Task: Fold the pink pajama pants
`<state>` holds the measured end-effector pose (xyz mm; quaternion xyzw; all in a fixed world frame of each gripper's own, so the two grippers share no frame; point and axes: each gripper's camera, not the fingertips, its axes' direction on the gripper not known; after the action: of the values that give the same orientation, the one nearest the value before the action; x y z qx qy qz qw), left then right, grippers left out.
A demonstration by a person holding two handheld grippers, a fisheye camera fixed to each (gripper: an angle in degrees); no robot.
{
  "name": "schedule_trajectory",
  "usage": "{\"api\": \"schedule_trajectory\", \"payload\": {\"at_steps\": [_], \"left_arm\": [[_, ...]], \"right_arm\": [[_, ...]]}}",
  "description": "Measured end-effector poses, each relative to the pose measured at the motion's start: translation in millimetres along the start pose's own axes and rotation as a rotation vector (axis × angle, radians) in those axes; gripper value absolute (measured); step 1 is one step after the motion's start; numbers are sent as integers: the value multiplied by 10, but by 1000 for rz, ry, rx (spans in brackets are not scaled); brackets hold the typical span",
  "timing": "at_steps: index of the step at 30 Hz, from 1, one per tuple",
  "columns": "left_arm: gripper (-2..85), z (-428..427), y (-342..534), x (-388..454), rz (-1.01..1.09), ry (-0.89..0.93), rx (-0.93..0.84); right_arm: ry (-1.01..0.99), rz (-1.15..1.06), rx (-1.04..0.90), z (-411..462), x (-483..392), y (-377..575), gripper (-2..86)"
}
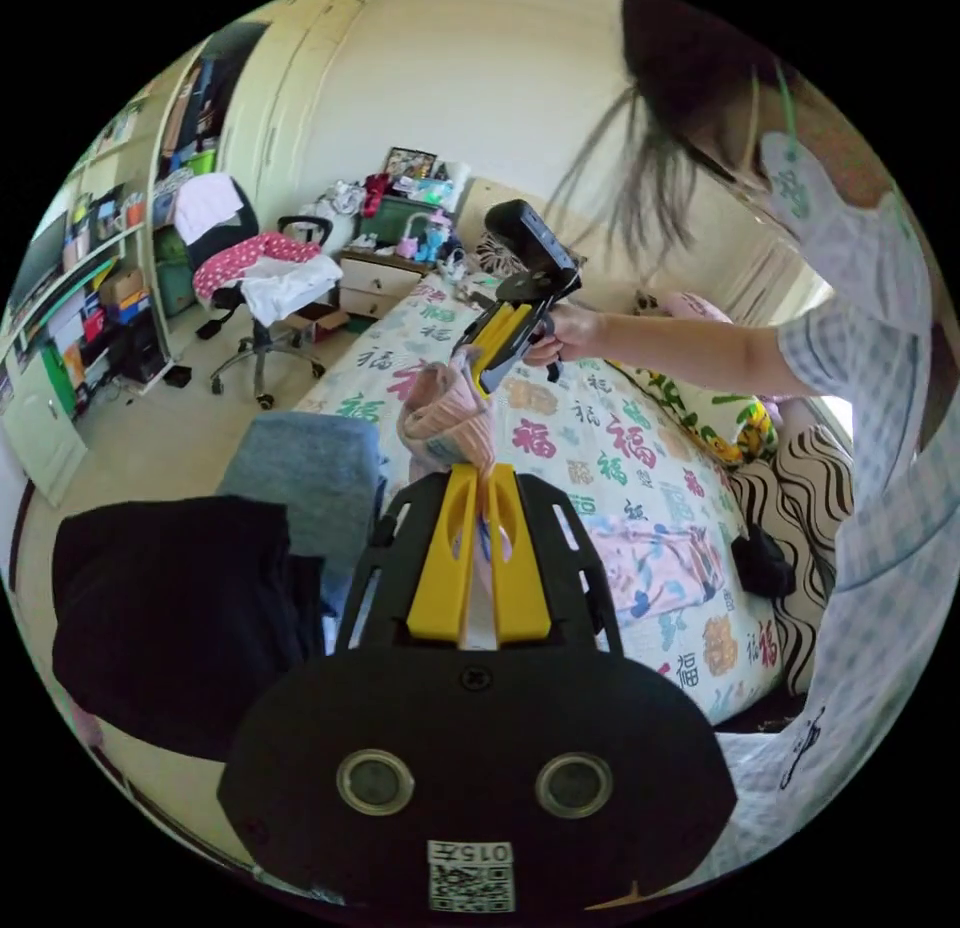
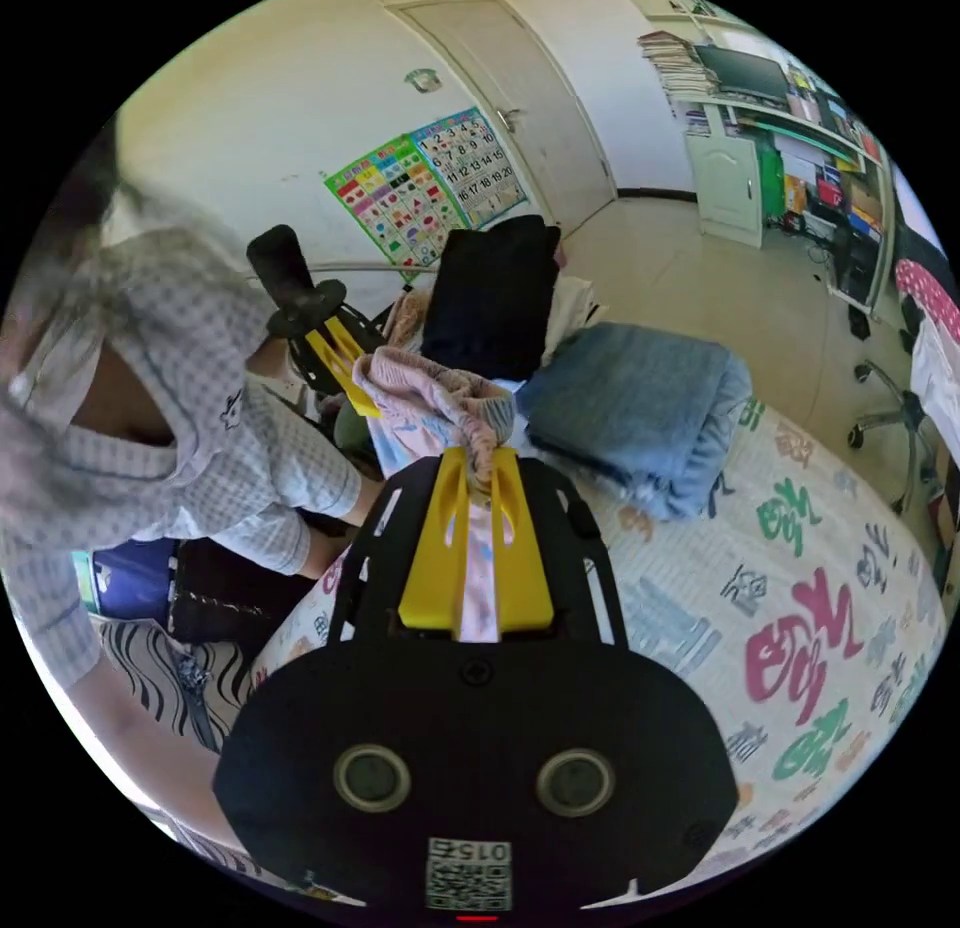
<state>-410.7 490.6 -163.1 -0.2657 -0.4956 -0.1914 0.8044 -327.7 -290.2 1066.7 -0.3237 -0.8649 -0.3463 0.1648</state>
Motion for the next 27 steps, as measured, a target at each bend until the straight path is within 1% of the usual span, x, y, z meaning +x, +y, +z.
{"api": "schedule_trajectory", "payload": {"at_steps": [2, 3, 8, 12, 14, 15, 17, 18, 20, 22, 24, 27], "left_arm": [[-5, 1, -76, 614, 60, 56, -7], [-5, 11, -93, 782, 74, 72, -4], [-5, 236, -293, 2379, 236, 149, -13], [-4, 498, -393, 3326, 262, 240, -45], [-4, 663, -441, 3956, 282, 278, -74], [-4, 707, -449, 4118, 292, 280, -83], [-3, 907, -460, 4775, 370, 250, -111], [-3, 963, -464, 4935, 392, 241, -120], [-3, 1211, -478, 5515, 450, 198, -169], [-3, 1403, -501, 5875, 470, 163, -213], [-2, 1588, -507, 6176, 502, 144, -248], [-1, 1798, -567, 6582, 542, 118, -335]], "right_arm": [[17, 27, 15, -65, -479, 589, 40], [22, 36, 20, -79, -599, 742, 40], [73, 188, 5, -137, -1622, 2142, 40], [123, 280, -28, -56, -2267, 3076, 41], [150, 314, -52, 58, -2641, 3670, 41], [157, 320, -61, 94, -2723, 3813, 41], [190, 349, -103, 265, -3014, 4367, 41], [199, 358, -117, 312, -3075, 4499, 40], [247, 424, -183, 523, -3274, 5005, 41], [279, 477, -169, 668, -3411, 5362, 43], [266, 564, -169, 806, -3504, 5715, 48], [263, 675, -105, 959, -3718, 6275, 53]]}}
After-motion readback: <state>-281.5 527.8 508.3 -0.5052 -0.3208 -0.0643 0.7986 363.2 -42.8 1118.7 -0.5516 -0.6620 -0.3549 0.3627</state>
